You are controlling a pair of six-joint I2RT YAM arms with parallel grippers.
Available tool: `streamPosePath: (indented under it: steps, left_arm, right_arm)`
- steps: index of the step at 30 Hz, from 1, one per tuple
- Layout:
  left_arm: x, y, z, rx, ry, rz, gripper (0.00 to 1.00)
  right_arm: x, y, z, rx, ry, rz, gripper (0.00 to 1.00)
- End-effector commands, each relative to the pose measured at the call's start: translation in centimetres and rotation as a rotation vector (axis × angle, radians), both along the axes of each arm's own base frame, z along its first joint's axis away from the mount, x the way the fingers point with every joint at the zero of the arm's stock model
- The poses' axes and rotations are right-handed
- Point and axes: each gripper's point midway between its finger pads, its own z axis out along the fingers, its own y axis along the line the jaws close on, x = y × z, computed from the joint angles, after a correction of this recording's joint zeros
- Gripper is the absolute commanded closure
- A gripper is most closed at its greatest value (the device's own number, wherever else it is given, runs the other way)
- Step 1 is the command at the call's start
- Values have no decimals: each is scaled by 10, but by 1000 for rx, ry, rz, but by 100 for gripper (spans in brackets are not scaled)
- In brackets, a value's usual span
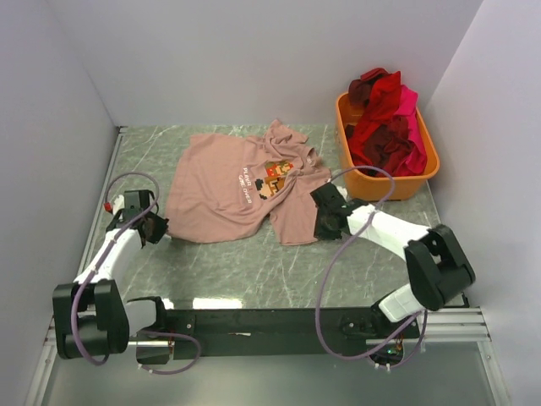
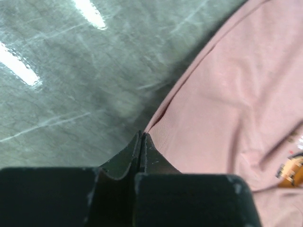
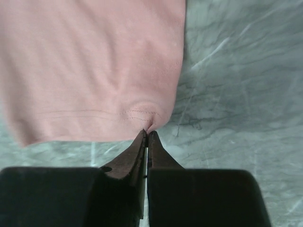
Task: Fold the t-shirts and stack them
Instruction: Flatten the tshirt out
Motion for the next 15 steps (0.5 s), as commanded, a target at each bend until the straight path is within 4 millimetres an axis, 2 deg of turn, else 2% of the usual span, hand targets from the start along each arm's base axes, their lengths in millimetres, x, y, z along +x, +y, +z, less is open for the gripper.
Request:
streamPosePath:
  steps: [1, 3, 8, 9, 10, 11, 13, 14, 15]
  left_arm:
    - [15, -5, 39, -16, -112, -10, 99]
    - [16, -6, 52, -16, -142, -12, 99]
    - [29, -4, 121, -1, -327, -9, 99]
    - [32, -4, 143, 6, -388, -7, 99]
    - [33, -4, 157, 5, -425, -3, 99]
    - [34, -3, 169, 7, -456, 1, 99]
    - [36, -3, 211, 13, -570, 4, 99]
    - [36, -2, 224, 13, -603, 8, 99]
    - [35, -2, 255, 19, -674, 8, 99]
  right_arm:
    - [28, -1, 53, 20, -209, -30, 100]
    - [34, -5, 79, 31, -288, -38, 100]
    - [49, -27, 154, -18, -485, -97, 100]
    - [47, -34, 170, -23, -522, -112, 100]
    - [52, -40, 194, -28, -583, -142, 100]
    - [51, -44, 208, -27, -617, -155, 100]
    - [50, -51, 253, 22, -728, -189, 100]
    - [50, -52, 270, 38, -780, -191, 100]
    - [47, -56, 290, 61, -832, -199, 100]
